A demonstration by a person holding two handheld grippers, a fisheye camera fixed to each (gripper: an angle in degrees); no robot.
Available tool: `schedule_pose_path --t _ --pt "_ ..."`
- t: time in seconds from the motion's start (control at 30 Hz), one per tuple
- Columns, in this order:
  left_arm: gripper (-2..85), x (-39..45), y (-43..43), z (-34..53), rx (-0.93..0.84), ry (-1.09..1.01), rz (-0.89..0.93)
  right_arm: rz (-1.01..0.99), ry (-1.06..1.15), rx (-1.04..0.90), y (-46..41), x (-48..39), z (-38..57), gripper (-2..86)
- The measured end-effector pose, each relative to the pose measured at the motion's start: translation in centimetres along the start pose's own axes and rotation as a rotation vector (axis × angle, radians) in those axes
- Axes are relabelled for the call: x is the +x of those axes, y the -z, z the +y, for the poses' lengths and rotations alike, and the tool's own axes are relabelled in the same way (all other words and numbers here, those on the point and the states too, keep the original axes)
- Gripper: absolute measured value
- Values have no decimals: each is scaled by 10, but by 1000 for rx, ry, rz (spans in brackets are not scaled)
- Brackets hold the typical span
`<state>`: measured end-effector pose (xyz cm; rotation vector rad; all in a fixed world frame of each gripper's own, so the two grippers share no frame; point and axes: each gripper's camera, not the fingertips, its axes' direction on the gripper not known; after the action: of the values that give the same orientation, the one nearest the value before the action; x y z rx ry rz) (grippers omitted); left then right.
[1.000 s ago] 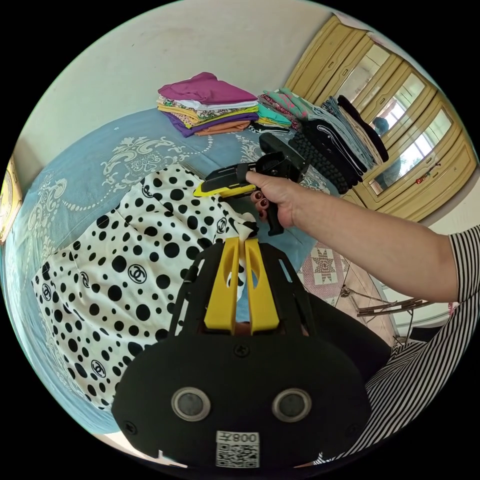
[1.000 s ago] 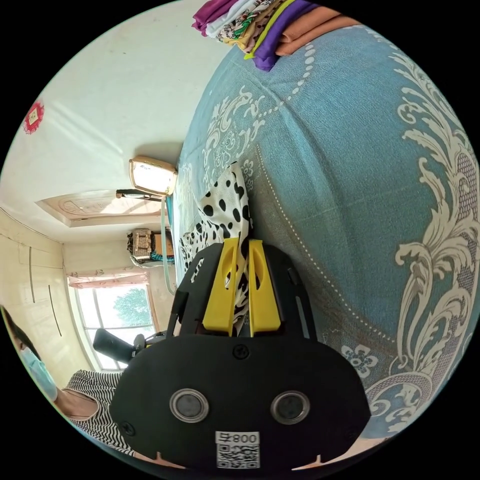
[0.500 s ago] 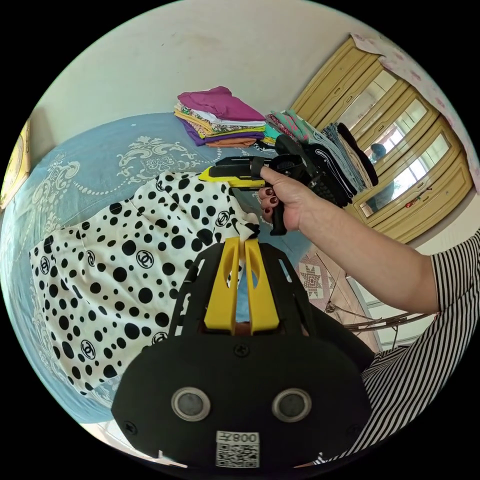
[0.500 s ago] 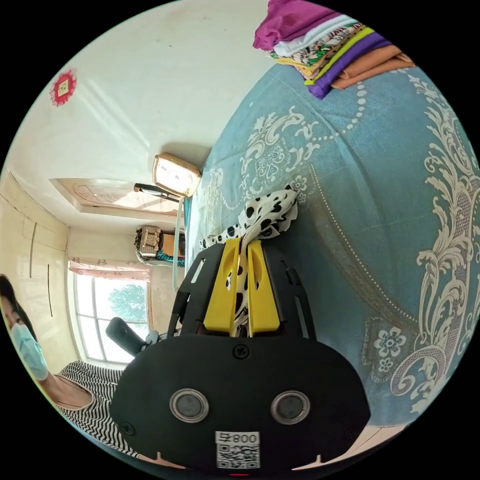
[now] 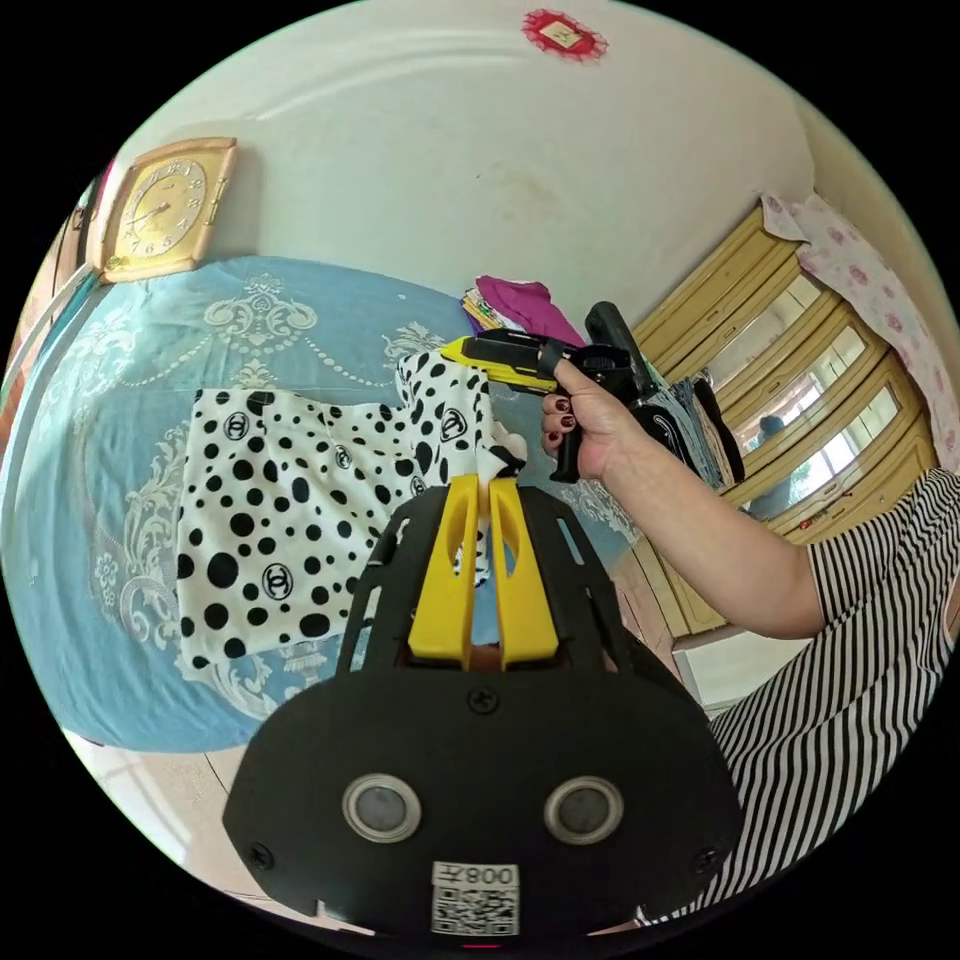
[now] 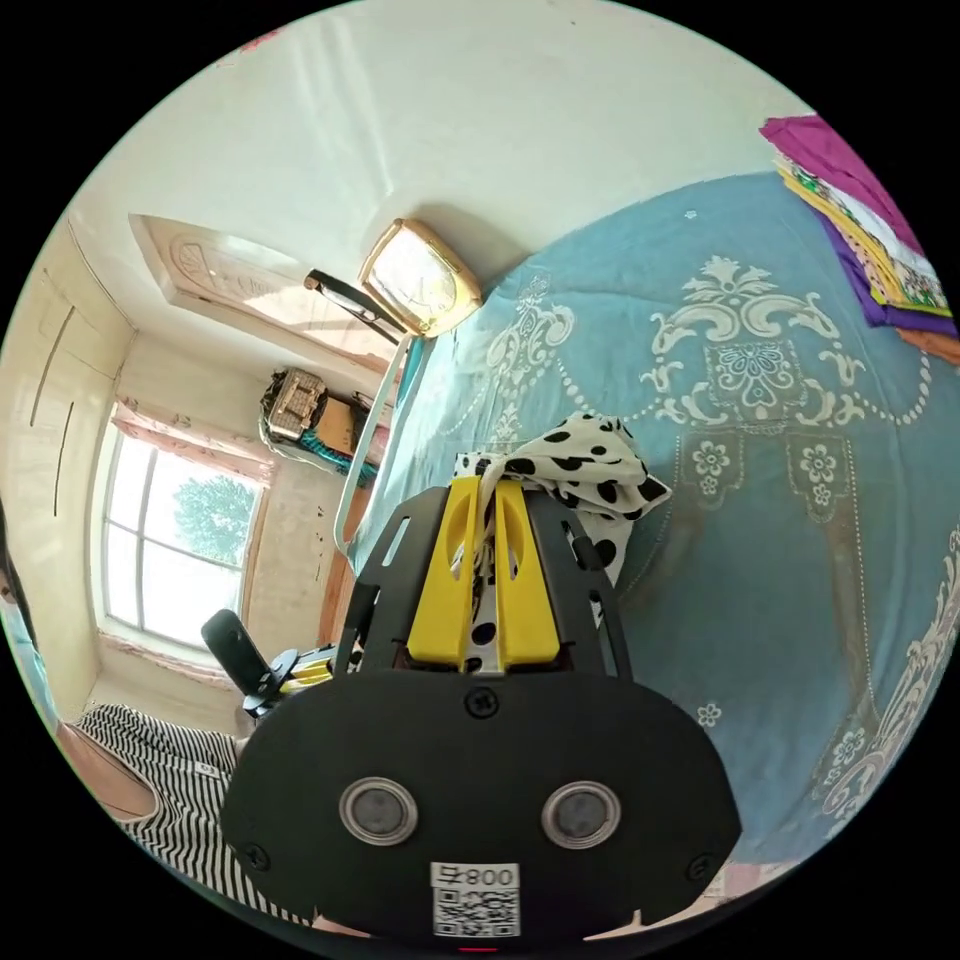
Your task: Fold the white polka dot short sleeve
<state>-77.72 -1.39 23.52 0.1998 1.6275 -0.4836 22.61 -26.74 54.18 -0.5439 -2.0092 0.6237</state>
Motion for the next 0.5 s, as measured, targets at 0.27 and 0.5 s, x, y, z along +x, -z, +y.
schedule_pose_path --t 0.27,0.5 --pt "19 -44 79 0 36 208 -50 82 77 -165 -168 -2 4 19" --pt "19 -60 124 -3 45 340 -28 144 108 -262 -291 22 20 19"
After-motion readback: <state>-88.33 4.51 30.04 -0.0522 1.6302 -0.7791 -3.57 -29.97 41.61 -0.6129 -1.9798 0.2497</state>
